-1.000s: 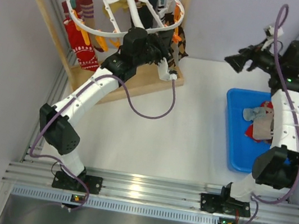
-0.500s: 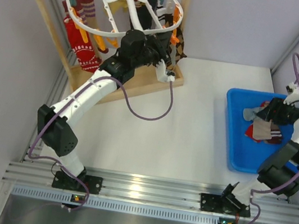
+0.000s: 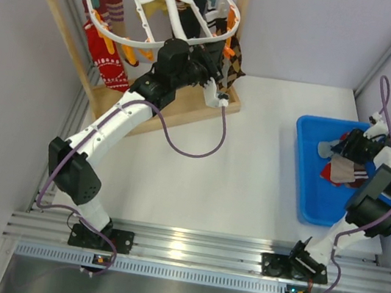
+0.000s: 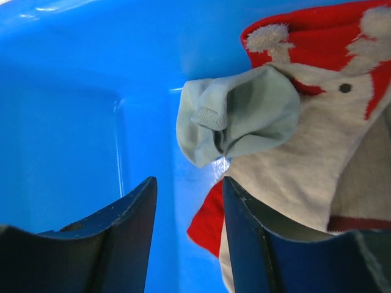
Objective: Clip the socks to the hanger
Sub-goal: Adjust the sock in the bin.
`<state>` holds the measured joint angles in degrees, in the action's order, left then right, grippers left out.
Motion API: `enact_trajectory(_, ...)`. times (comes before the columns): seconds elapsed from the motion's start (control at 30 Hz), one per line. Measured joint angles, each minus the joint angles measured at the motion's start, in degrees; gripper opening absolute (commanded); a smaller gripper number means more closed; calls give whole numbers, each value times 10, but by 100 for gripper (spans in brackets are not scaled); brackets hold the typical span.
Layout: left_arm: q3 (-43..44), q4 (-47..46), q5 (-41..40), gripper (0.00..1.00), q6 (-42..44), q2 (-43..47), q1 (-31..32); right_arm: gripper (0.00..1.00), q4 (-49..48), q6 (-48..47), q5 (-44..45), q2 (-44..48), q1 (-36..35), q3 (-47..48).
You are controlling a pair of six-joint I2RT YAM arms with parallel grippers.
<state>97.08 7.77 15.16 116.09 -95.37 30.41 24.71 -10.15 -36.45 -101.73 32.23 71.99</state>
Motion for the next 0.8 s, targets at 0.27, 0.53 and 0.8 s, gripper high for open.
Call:
enact_trajectory(0.27, 0, 0, 0, 0, 0, 0, 0, 45, -36, 30, 29, -57, -31, 1)
enact_trajectory(0.53, 0, 0, 0, 0, 0, 0, -1, 0, -40, 27, 49, -76, -48, 24)
enact_trajectory(0.8, 0, 0, 4, 0, 0, 0, -3, 0, -2, 7, 26, -61, -34, 32)
